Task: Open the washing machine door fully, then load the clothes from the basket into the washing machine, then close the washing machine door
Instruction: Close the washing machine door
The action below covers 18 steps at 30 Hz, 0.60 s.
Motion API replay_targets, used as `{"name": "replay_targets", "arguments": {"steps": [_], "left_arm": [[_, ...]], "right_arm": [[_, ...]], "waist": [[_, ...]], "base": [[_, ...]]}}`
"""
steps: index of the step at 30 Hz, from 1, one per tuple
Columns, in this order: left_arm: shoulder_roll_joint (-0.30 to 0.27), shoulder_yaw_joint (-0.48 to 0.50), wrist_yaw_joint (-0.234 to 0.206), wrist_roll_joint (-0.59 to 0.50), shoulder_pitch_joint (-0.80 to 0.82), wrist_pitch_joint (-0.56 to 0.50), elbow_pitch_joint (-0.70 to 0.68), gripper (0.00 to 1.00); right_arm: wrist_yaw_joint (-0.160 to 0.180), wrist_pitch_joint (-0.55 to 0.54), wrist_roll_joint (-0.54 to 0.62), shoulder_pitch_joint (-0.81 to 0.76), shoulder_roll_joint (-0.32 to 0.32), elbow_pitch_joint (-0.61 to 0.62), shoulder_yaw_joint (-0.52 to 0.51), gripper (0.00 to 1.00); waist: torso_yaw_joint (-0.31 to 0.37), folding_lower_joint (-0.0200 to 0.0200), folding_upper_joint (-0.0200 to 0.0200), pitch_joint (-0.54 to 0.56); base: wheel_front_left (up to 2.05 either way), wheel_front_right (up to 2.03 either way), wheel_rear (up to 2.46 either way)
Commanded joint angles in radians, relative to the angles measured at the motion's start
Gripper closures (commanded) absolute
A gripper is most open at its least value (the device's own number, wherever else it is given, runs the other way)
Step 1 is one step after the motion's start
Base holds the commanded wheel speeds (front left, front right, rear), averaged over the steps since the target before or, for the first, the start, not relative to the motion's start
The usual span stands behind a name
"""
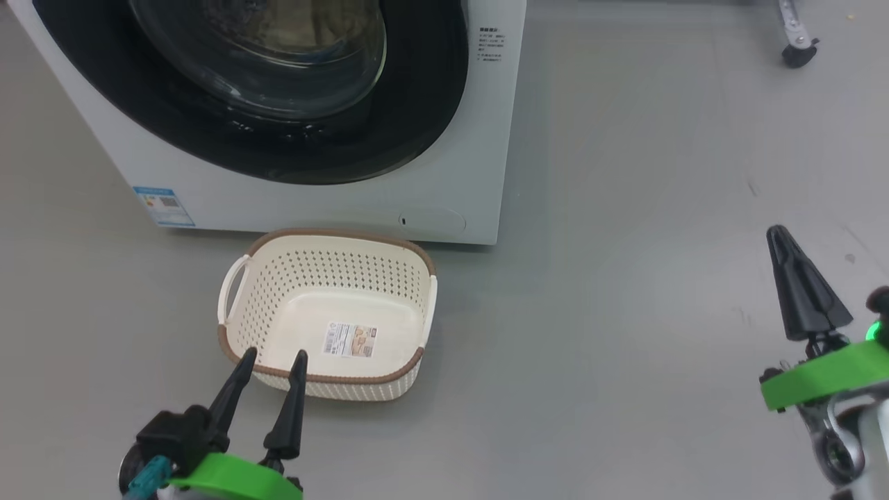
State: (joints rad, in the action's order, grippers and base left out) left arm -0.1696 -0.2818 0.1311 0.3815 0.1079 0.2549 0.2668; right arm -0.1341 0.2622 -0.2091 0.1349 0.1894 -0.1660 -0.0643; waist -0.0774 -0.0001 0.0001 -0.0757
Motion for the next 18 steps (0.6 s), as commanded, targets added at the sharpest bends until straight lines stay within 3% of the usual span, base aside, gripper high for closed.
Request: {"name": "replay_targets", "arguments": {"steps": [1,9,10,11,12,13,18], "left_arm": [[-0.011,0.050,0.000,0.009,0.017,0.007,-0.036,0.00],[-0.014,0.091,0.000,0.033,-0.038,0.007,-0.060,0.00],[-0.015,0.094,0.000,0.034,-0.041,0.007,-0.062,0.00],[-0.016,0.095,0.000,0.034,-0.043,0.007,-0.063,0.00],[-0.016,0.097,0.000,0.034,-0.045,0.007,-0.064,0.00],[-0.017,0.098,0.000,0.034,-0.047,0.007,-0.065,0.00],[-0.018,0.097,0.000,0.031,-0.049,0.007,-0.062,0.00]], "right_arm": [[0.003,0.000,0.006,0.011,0.004,0.041,0.003,1.00],[0.003,0.000,0.013,-0.091,-0.063,0.061,-0.098,1.00],[0.003,0.000,0.017,-0.097,-0.069,0.059,-0.107,0.88],[0.003,0.000,0.019,-0.102,-0.076,0.058,-0.116,0.60],[0.003,0.000,0.022,-0.105,-0.082,0.056,-0.125,0.14],[0.003,0.000,0.024,-0.106,-0.089,0.054,-0.135,0.00],[0.003,0.000,0.005,-0.100,-0.117,0.040,-0.159,0.00]], "waist": [[0.012,0.0001,-0.0001,0.014],[0.029,0.0001,-0.0001,0.037],[0.031,0.0001,-0.0001,0.038],[0.032,0.0001,-0.0001,0.039],[0.033,0.0001,-0.0001,0.040],[0.033,0.0001,-0.0001,0.040],[0.034,0.0001,-0.0001,0.044]], "base": [[0.00,0.00,0.00],[0.00,0.00,0.00],[0.00,0.00,0.00],[0.00,0.00,0.00],[0.00,0.00,0.00],[0.00,0.00,0.00],[0.00,0.00,0.00]]}}
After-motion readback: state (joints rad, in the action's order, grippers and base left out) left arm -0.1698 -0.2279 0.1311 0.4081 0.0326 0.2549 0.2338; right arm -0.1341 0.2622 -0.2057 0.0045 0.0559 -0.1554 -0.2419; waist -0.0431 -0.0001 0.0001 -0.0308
